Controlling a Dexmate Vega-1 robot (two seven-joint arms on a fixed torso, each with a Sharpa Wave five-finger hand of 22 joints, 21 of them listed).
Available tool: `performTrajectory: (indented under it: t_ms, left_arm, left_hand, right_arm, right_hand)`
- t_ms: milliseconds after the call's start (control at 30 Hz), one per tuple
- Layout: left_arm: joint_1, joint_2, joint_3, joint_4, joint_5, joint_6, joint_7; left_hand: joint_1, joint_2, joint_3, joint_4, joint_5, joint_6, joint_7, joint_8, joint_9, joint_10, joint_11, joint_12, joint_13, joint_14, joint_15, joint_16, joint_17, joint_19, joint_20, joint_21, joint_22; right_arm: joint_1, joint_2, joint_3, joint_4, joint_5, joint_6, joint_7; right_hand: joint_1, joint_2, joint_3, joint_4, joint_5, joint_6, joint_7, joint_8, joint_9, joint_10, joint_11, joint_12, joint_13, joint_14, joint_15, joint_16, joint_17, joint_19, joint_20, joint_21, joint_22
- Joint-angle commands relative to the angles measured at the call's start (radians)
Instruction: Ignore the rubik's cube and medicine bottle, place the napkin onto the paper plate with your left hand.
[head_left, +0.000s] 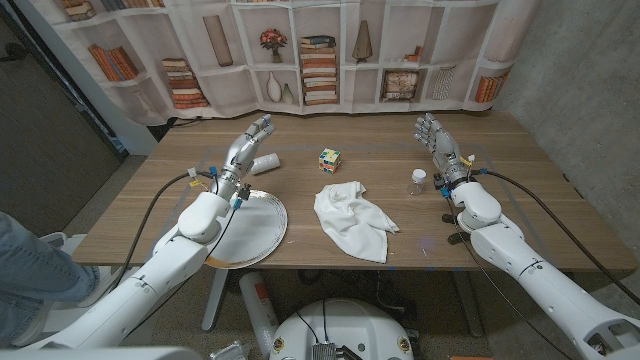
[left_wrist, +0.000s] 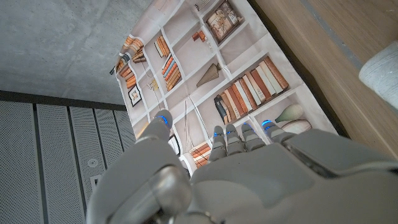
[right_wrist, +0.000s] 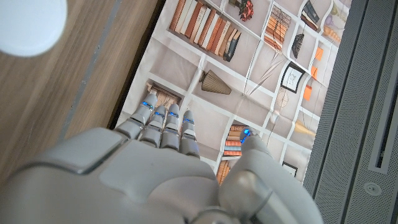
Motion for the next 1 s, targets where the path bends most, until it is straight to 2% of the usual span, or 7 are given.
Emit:
performTrajectory:
  t_ms: [33, 1000]
  left_arm:
    - [0.022, 0.018, -0.003, -0.029, 0.045, -0.033, -0.003]
    - [0.042, 0.023, 0.000, -0.095, 0.204, -0.057, 0.047]
  left_hand:
    - [0.017, -0.002, 0.002, -0.008, -0.002, 0.013, -0.001, -0.003, 0.001, 0.000, -0.005, -0.003, 0.003, -0.004, 0.001, -0.002, 0.002, -0.009, 0.001, -0.002, 0.003]
    - [0.036, 0.003, 0.004, -0.016, -0.010, 0.017, -0.003, -0.013, 0.002, 0.000, -0.006, -0.013, 0.003, -0.017, -0.003, -0.013, 0.002, -0.022, -0.005, -0.011, 0.003]
  right_arm:
    - [-0.004, -0.006, -0.003, -0.015, -0.031, -0.020, -0.034]
    - [0.004, -0.007, 0.002, -0.015, -0.023, -0.024, -0.030]
  right_hand:
    - [0.009, 0.005, 0.003, -0.007, 0.000, -0.006, -0.001, -0.002, 0.006, -0.002, -0.001, 0.002, 0.002, -0.004, -0.004, -0.001, 0.004, -0.001, 0.002, -0.002, 0.006]
    - [0.009, 0.005, 0.003, -0.007, 0.000, -0.006, -0.001, -0.002, 0.006, -0.002, -0.001, 0.002, 0.002, -0.004, -0.004, -0.001, 0.004, -0.001, 0.002, -0.002, 0.006]
